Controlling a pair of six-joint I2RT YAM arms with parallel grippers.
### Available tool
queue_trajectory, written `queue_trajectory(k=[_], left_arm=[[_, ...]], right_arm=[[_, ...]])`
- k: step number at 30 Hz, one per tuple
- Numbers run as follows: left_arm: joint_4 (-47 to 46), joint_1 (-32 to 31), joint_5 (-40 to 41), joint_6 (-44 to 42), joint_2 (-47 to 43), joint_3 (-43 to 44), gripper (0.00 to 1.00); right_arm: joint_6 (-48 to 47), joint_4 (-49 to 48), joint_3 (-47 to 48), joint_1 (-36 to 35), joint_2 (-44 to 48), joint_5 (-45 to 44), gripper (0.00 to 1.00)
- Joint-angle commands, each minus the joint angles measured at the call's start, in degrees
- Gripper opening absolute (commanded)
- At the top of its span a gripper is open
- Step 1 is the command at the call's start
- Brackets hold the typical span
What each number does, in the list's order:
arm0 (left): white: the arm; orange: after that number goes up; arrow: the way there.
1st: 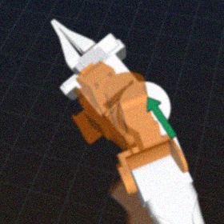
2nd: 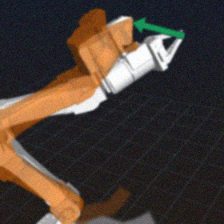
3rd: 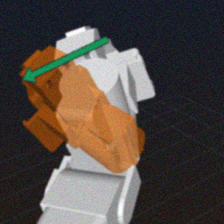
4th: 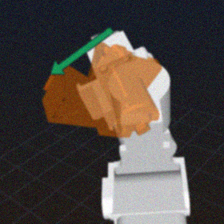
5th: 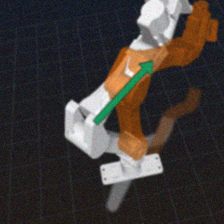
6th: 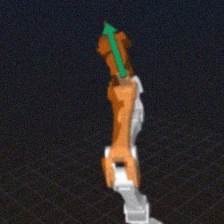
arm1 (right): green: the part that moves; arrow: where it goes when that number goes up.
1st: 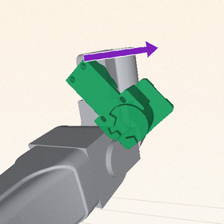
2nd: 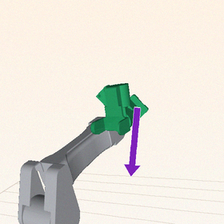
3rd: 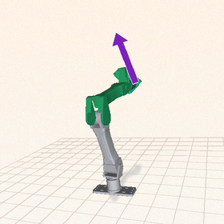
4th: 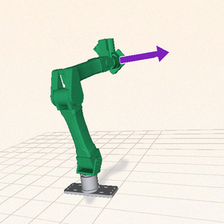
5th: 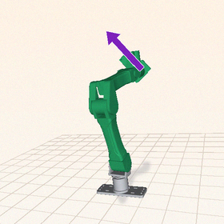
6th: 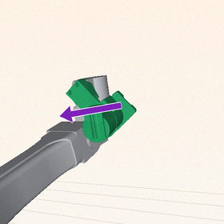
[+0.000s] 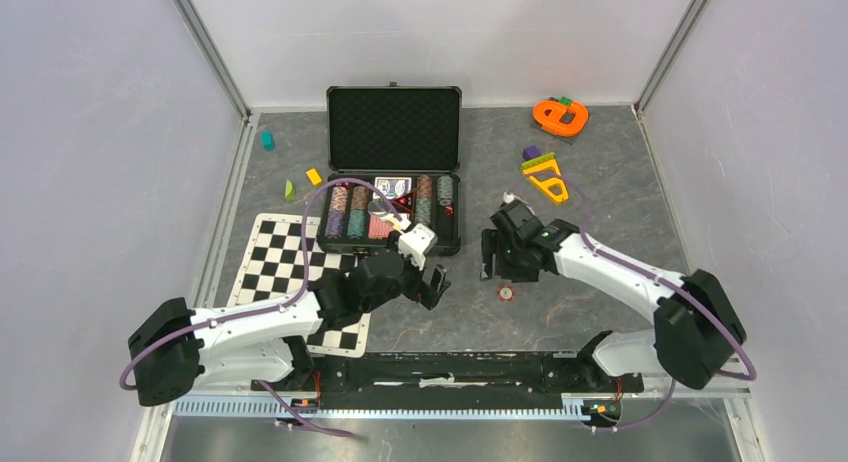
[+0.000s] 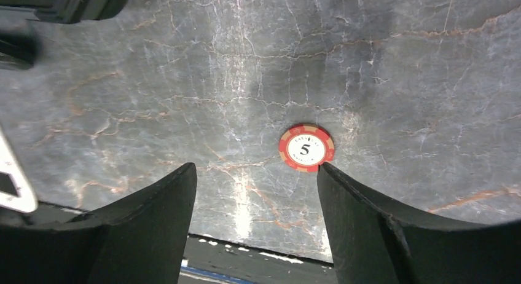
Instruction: Pack up texas hold em set
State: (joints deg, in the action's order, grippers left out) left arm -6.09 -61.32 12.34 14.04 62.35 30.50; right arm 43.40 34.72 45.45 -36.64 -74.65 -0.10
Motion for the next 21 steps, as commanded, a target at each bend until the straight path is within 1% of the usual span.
queue_trajectory(k=[1, 5, 8, 13, 17, 21], left_arm=[[-0.5, 1.5, 7.2, 2.9, -2.7, -0.6, 1.0], [0.1, 2.8, 9.4, 4.1, -5.5, -1.8, 1.0], [-0.1, 3.1, 10.2, 4.1, -7.5, -2.8, 1.0], [0.1, 3.3, 10.3, 4.1, -8.3, -2.9, 1.0], [0.4, 3.3, 10.1, 4.2, -8.2, -2.7, 1.0], [0.5, 3.3, 10.0, 4.2, -8.5, -2.6, 1.0]], right_arm=[[-1.8, 7.1, 6.5, -4.1, -5.7, -11.3, 0.78], [-1.9, 5.2, 4.9, -4.6, -6.9, -10.8, 0.75], [-2.0, 5.9, 4.5, -4.5, -8.5, -11.0, 0.73], [-2.5, 5.1, 3.1, -4.0, -10.6, -7.8, 0.67], [-2.6, 6.7, 2.8, -3.2, -12.3, -7.7, 0.67], [-3.0, 5.4, 1.2, -2.3, -12.7, -5.5, 0.66]])
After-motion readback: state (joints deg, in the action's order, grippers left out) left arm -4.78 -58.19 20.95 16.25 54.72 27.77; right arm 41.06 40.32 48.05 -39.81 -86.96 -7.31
